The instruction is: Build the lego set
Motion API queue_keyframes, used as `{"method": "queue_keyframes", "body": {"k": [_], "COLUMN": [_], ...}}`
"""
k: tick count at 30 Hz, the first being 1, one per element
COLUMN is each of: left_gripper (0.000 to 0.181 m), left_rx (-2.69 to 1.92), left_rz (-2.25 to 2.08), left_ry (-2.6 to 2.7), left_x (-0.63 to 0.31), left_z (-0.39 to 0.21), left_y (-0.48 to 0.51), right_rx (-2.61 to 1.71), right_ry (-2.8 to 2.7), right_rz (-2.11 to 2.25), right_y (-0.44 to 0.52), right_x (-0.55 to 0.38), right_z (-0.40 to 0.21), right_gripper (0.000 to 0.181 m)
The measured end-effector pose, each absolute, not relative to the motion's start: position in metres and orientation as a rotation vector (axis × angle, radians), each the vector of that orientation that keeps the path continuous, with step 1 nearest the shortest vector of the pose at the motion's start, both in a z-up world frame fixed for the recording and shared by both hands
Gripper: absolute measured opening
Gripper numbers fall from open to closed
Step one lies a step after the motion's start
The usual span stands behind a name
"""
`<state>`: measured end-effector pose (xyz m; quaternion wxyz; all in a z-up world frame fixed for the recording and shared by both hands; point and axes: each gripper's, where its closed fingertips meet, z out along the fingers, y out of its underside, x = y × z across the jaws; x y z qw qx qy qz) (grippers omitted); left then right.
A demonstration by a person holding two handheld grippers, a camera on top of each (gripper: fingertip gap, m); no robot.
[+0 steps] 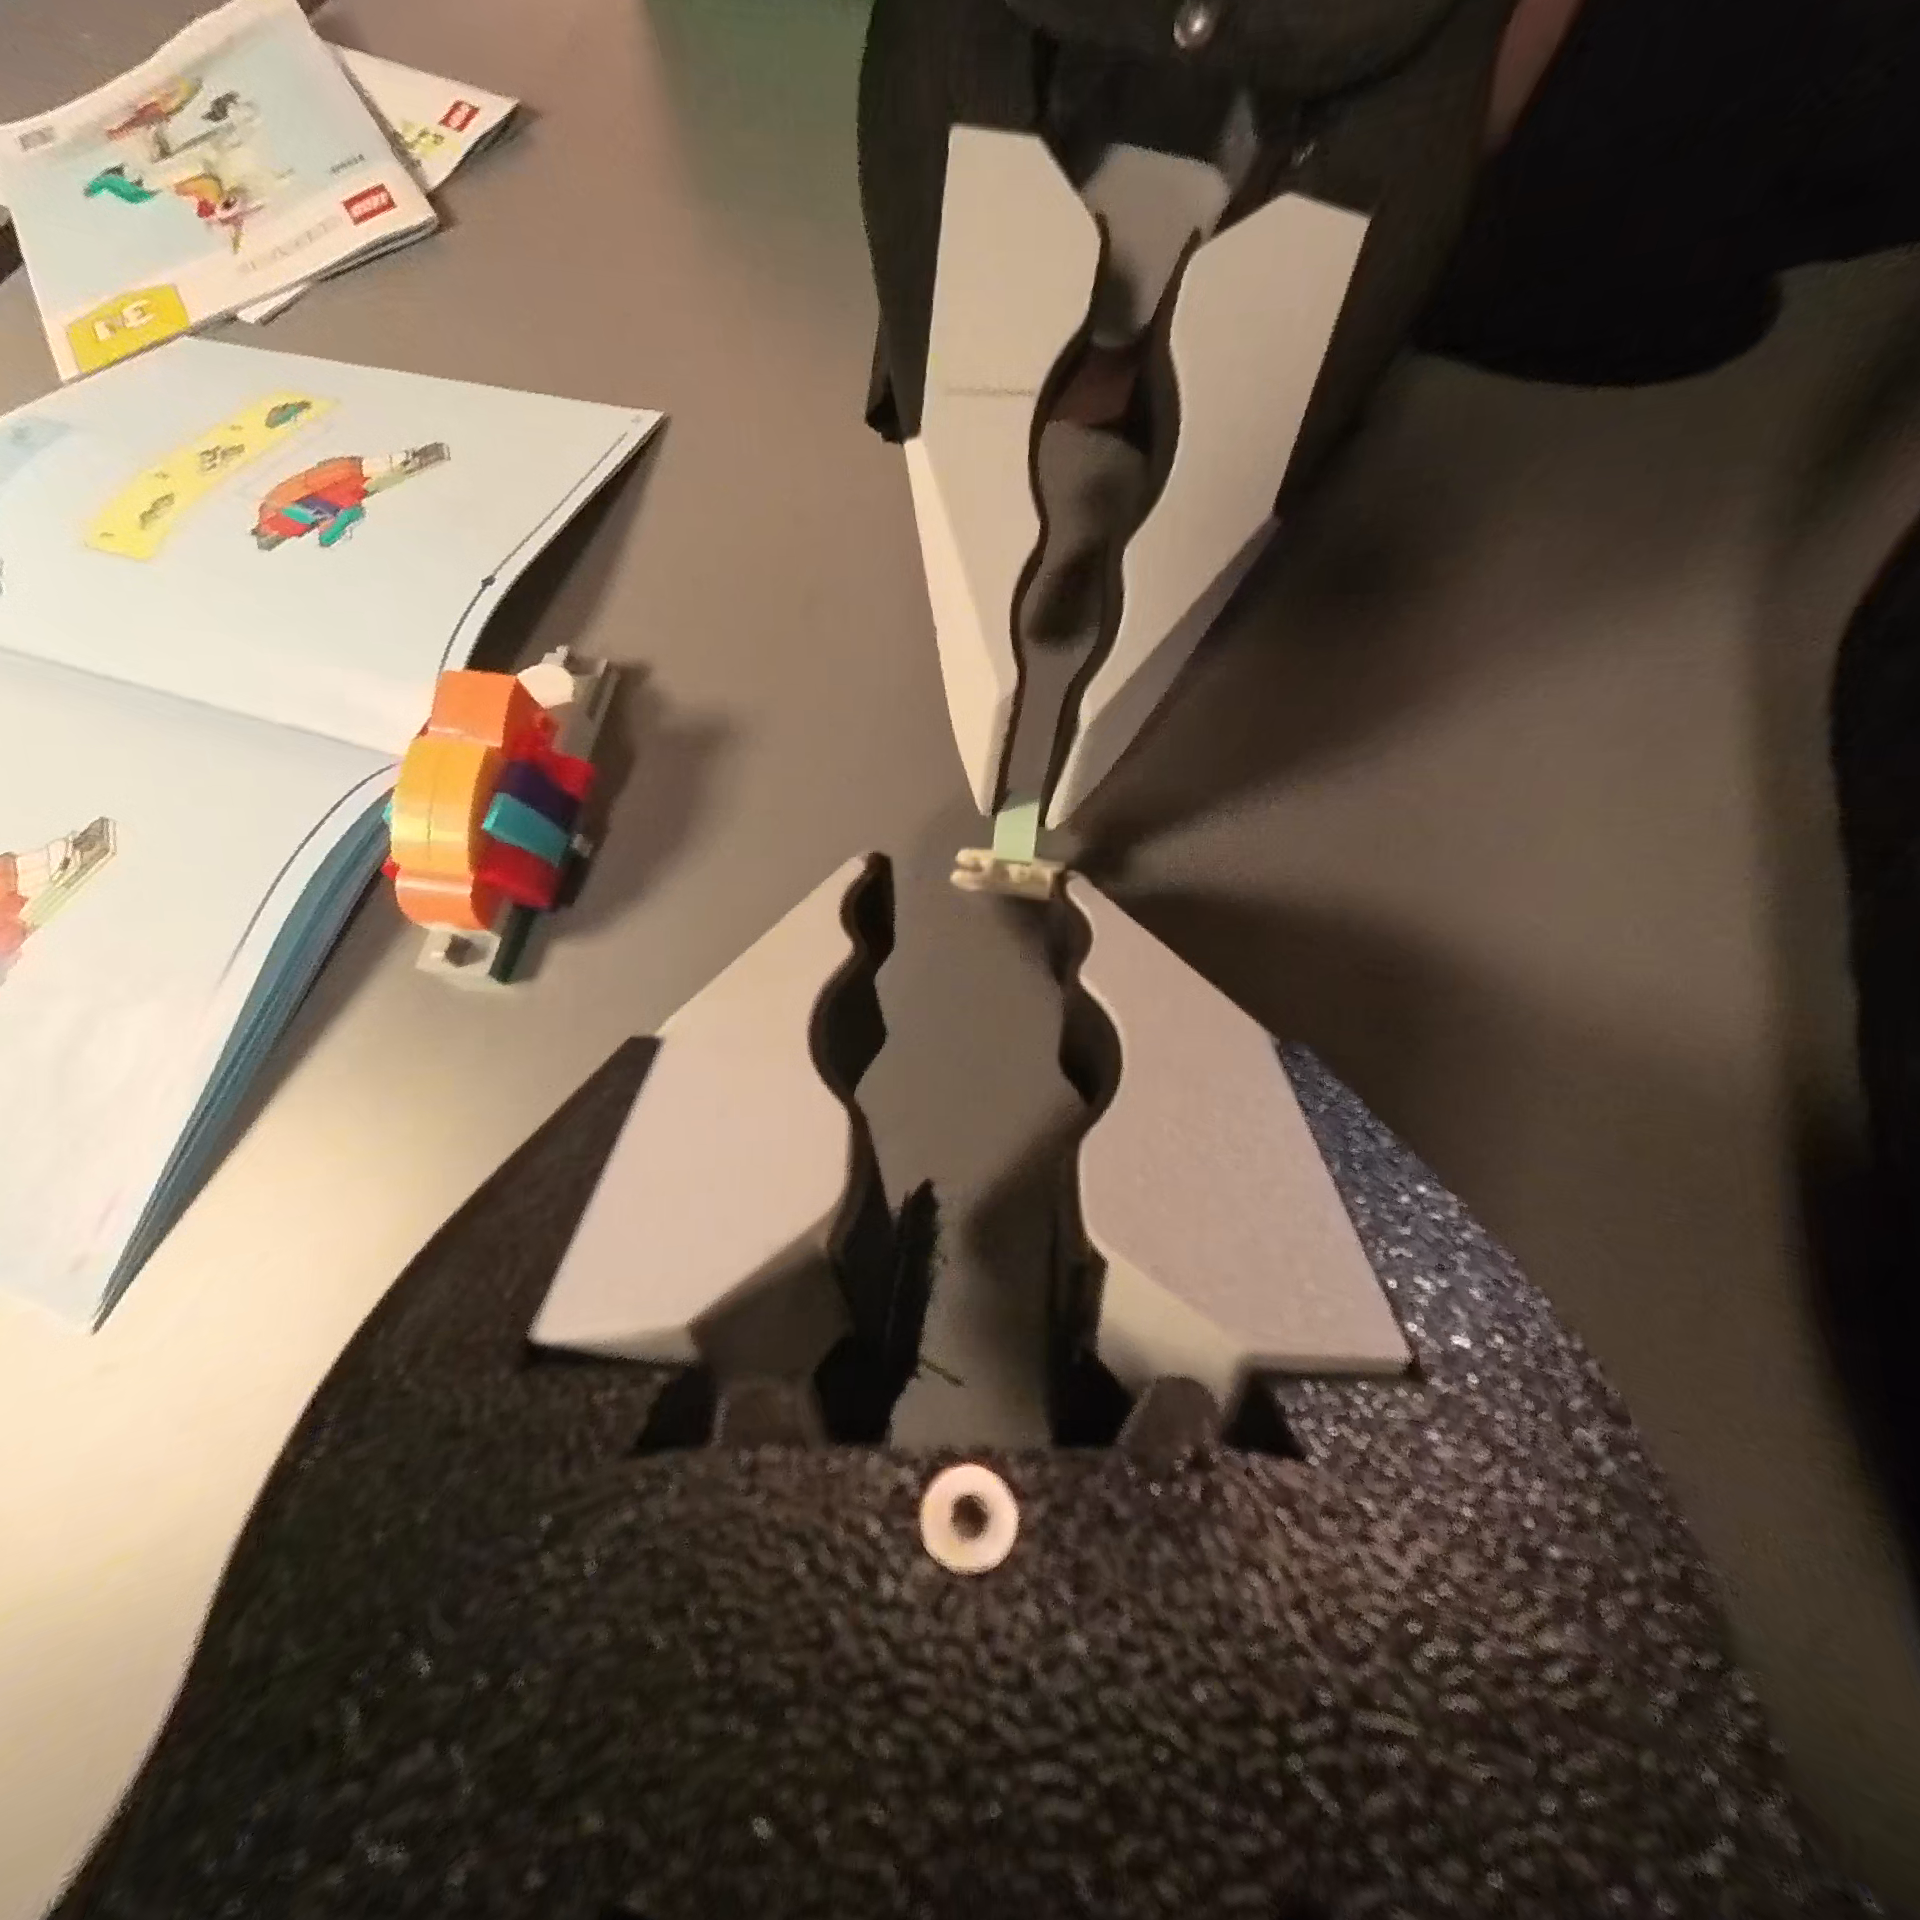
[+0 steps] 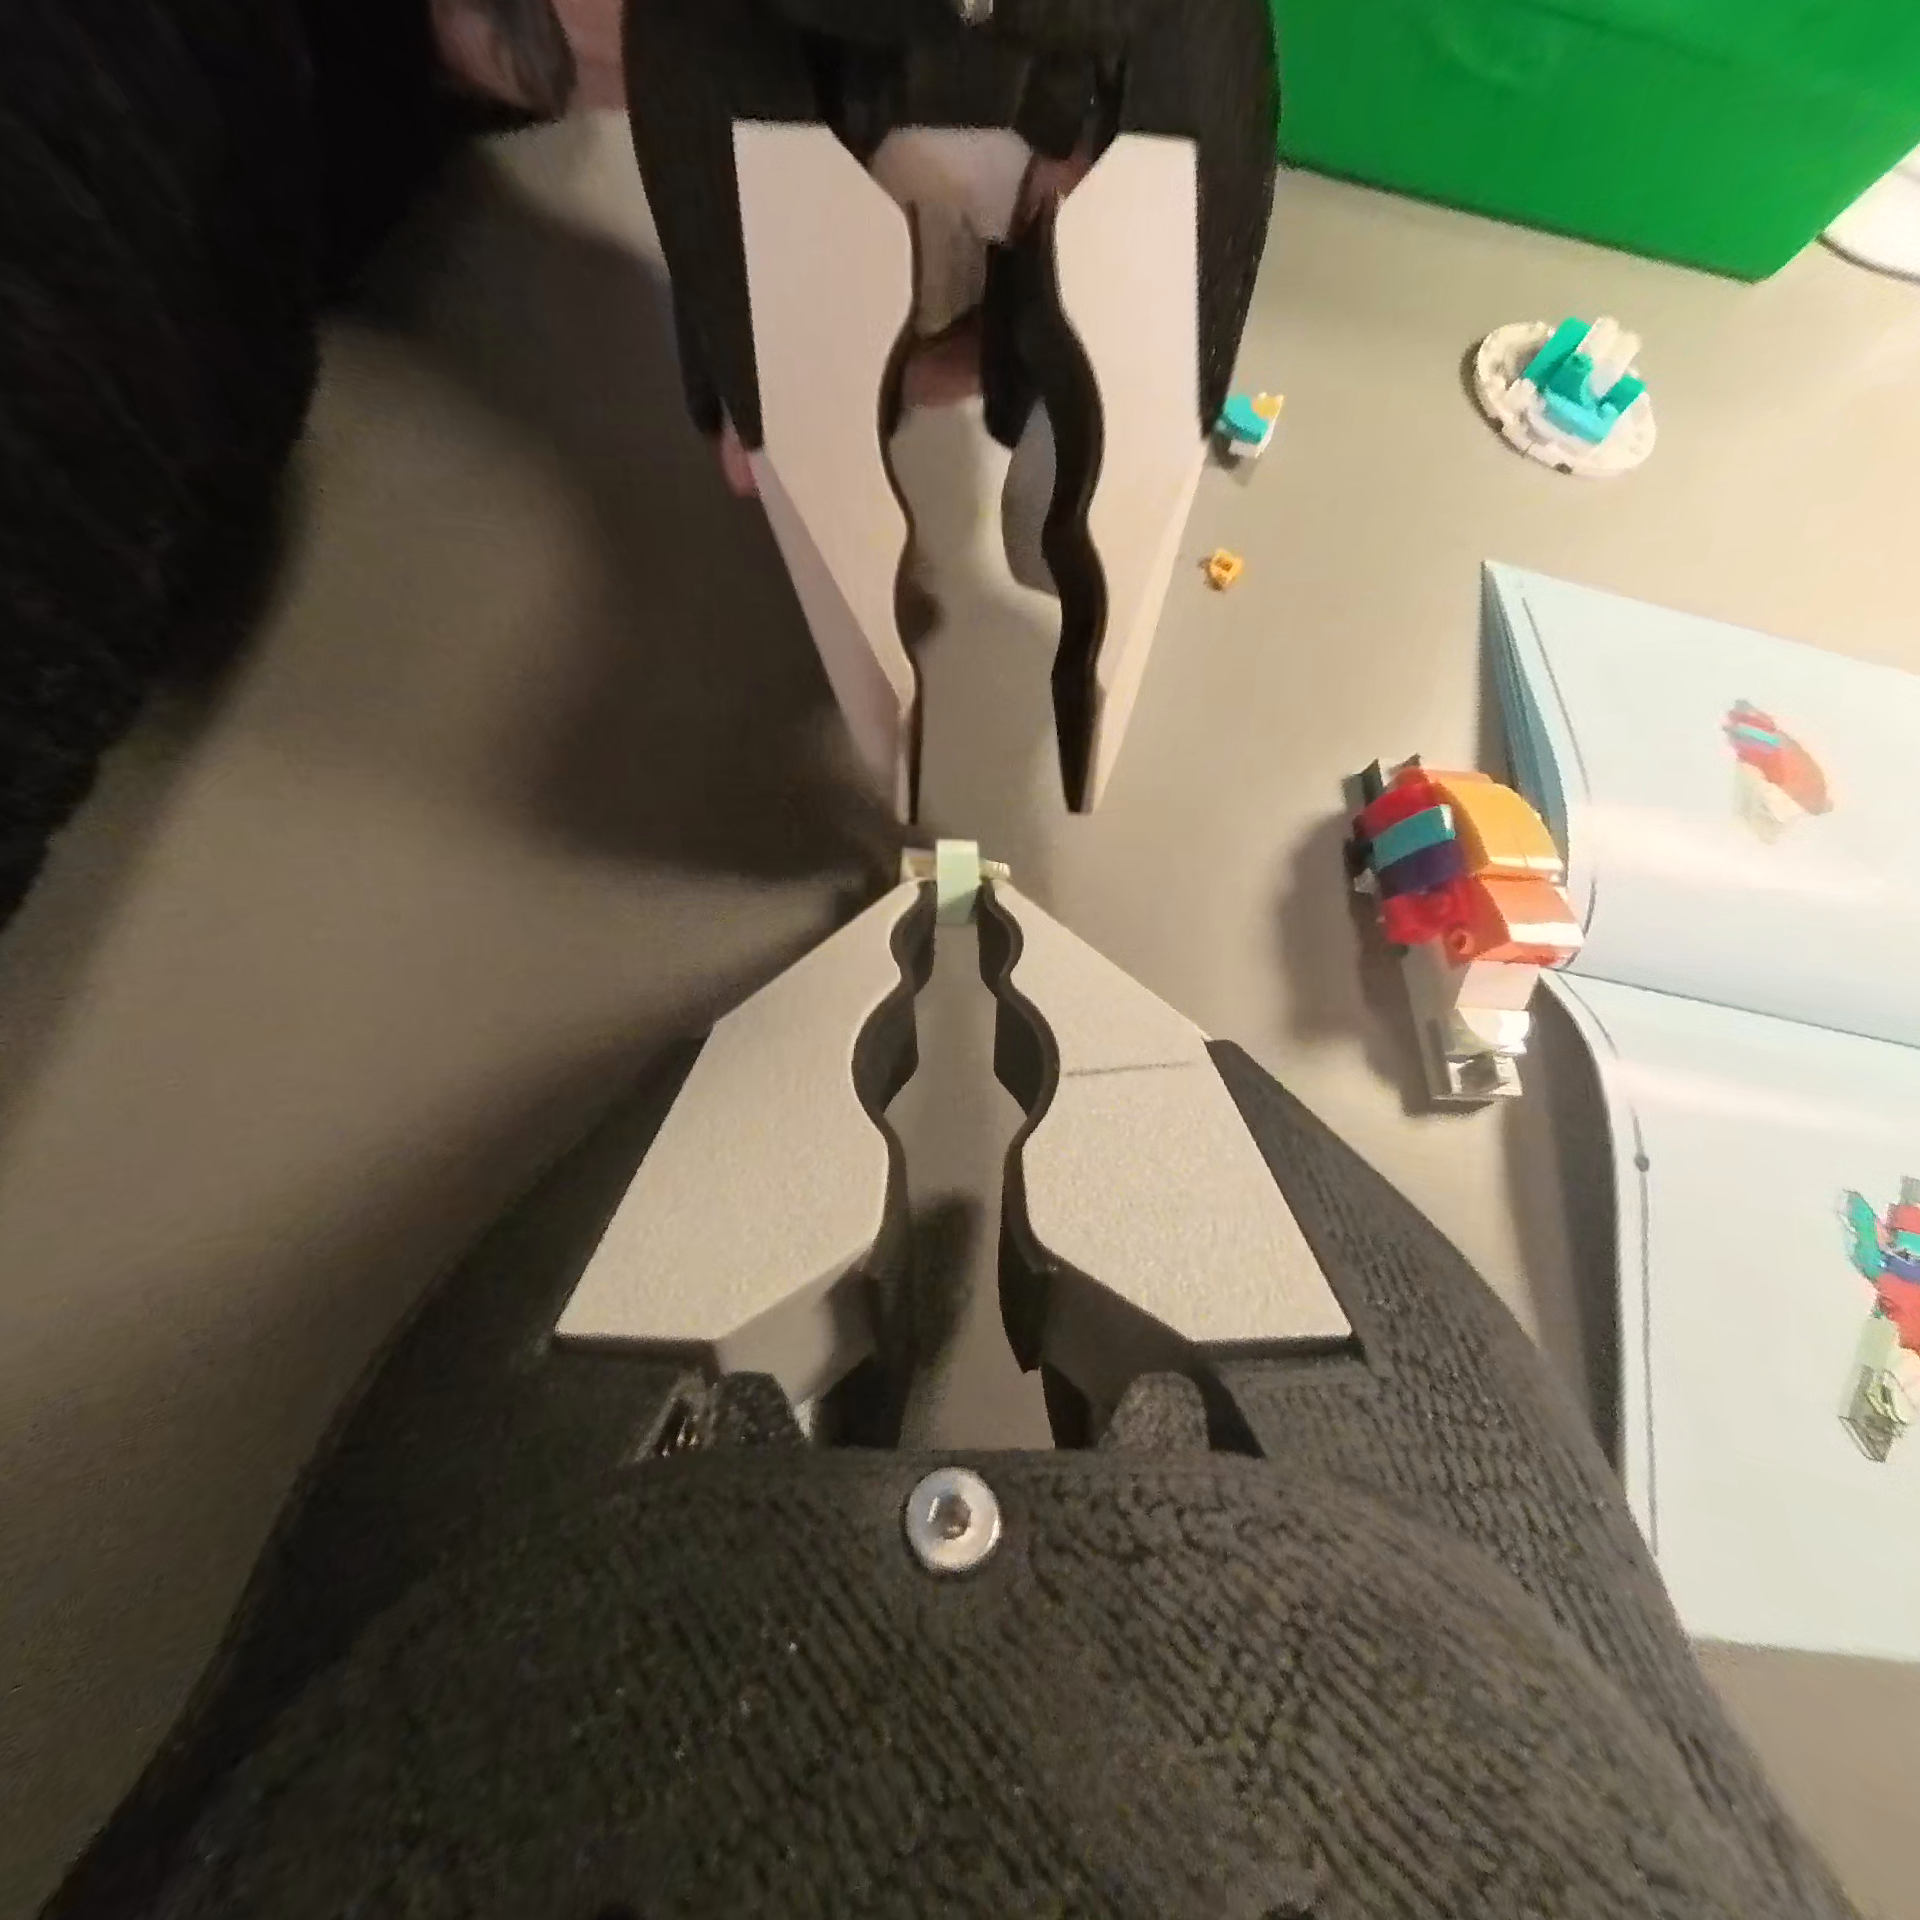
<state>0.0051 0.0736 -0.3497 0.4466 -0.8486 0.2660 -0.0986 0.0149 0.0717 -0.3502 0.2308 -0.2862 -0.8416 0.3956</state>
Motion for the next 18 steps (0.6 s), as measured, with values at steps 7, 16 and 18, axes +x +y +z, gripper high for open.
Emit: {"method": "queue_keyframes", "body": {"k": [7, 16, 18], "left_gripper": [0.039, 0.030, 0.030], "left_rx": [-2.138, -2.158, -2.164], "left_rz": [-0.262, -0.341, -0.355], "left_ry": [0.727, 0.784, 0.787], "left_x": [0.011, 0.017, 0.017], "left_z": [-0.359, -0.363, -0.363], "left_y": [0.072, 0.075, 0.075], "right_rx": [-0.829, -0.831, -0.831], "right_ry": [-2.330, -2.335, -2.336], "right_rz": [1.067, 1.048, 1.045], "right_y": [0.074, 0.074, 0.074], "right_x": [0.013, 0.013, 0.013], "right_z": [-0.354, -0.356, -0.357], "right_gripper": [0.007, 0.006, 0.007]}}
